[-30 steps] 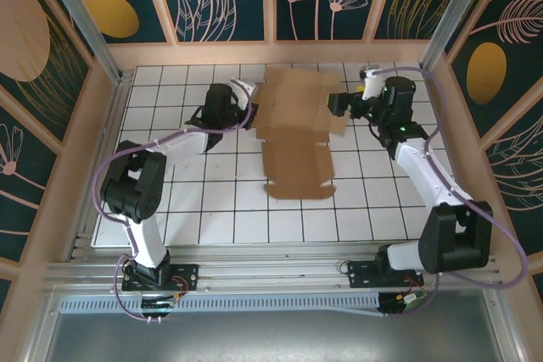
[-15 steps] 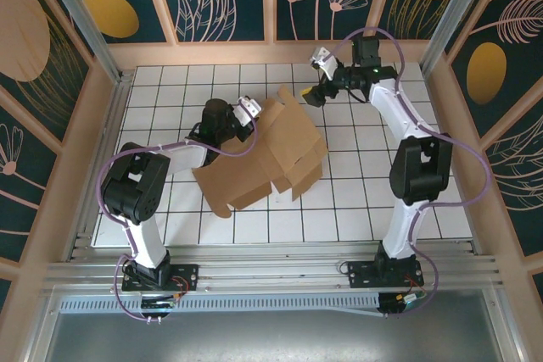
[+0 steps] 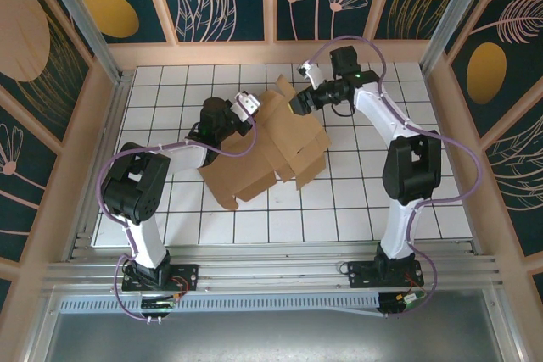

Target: Fold the paper box

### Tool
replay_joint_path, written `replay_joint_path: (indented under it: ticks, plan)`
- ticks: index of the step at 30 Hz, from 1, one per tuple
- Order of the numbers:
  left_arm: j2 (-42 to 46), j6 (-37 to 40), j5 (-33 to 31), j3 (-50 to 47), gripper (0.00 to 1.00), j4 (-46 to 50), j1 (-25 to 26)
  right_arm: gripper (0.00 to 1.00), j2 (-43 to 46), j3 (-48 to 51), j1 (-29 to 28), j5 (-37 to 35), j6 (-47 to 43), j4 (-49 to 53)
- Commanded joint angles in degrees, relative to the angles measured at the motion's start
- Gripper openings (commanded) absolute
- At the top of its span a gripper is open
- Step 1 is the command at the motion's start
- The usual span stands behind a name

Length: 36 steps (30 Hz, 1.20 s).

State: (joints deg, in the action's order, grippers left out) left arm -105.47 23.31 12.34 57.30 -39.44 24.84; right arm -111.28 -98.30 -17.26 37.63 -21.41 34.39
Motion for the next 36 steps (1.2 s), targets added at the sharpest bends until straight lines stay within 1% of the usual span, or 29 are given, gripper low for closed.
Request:
replay_joint_path:
  ticks: [1, 4, 8, 9, 10, 12, 14, 17, 20, 21, 23, 24, 26, 28, 30, 32, 33, 36]
  plan:
    - [-0.86, -1.74, -0.68, 0.52, 0.0, -2.51, -0.32, 0.56, 0.61, 0.94, 0.24, -3.35, 3.83, 1.76]
    - [-1.54, -2.65, -1.86, 1.68, 0.0, -1.41, -0.32, 0.43, 1.62, 0.83, 0.21, -4.35, 3.11, 1.74]
    - [-2.23, -4.17, -2.84, 3.42, 0.0, 1.26, -0.41, 0.3, 3.52, 0.78, -0.29, -6.5, 2.07, 2.38]
    - [-2.26, -4.75, -2.86, 3.59, 0.0, 1.46, -0.41, 0.23, 4.01, 1.16, -0.54, -7.17, 1.39, 2.36]
    - [-2.11, -5.46, -2.7, 3.7, 0.0, 1.48, -0.41, 0.13, 4.55, 1.58, -0.99, -7.66, 0.2, 2.47]
    - [-1.95, -7.48, -1.59, 3.87, 0.0, 1.22, -0.41, 0.0, 4.93, 1.89, -1.74, -9.29, -1.93, 3.02]
    - [-1.76, -11.27, 0.5, 4.51, 0.0, 1.53, -0.49, 0.0, 4.89, 0.95, -2.89, -13.6, -3.44, 4.17]
    - [-0.55, -19.62, 3.95, 5.42, 0.2, 4.05, -0.97, 0.0, 4.97, -1.67, -4.6, -21.03, -6.77, 6.42]
    - [3.22, -29.39, 4.96, 2.61, 0.39, 4.33, -1.8, 0.0, 5.54, -3.06, -6.28, -28.02, -10.22, 6.71]
    - [5.16, -32.56, 5.51, 1.16, 0.46, 4.7, -2.13, 0.0, 5.68, -3.19, -7.04, -30.02, -11.8, 7.03]
    - [9.73, -36.6, 5.86, -1.22, 0.54, 6.5, -2.25, 0.0, 5.73, -3.08, -8.67, -32.8, -14.4, 7.24]
    - [12.13, -38.18, 5.67, -4.14, 0.58, 7.71, -2.25, 0.0, 5.6, -3.04, -9.57, -33.86, -15.7, 7.5]
    - [16.66, -40.42, 3.49, -7.81, 0.6, 10.19, -2.25, 0.0, 5.05, -2.95, -11.15, -36.54, -17.62, 8.01]
    - [21.3, -41.98, -1.64, -11.22, 0.61, 13.73, -2.25, 0.0, 4.49, -2.31, -12.63, -40.7, -19.2, 7.82]
    - [24.79, -42.63, -5.28, -13.42, 0.63, 17.36, -2.21, 0.0, 4.32, -1.12, -13.75, -44.49, -20.89, 7.13]
    - [27.12, -43.67, -7.67, -14.11, 0.69, 21.15, -2.25, 0.0, 4.39, 0.62, -15.64, -48.02, -22.9, 5.98]
    - [27.99, -44.14, -7.45, -14.23, 0.69, 22.82, -2.25, 0.0, 4.51, 1.56, -16.47, -50.02, -23.97, 5.22]
    - [28.84, -46.99, -4.08, -13.56, 0.67, 26.1, -2.25, 0.0, 5.75, 4.22, -18.46, -54.64, -26.57, 1.82]
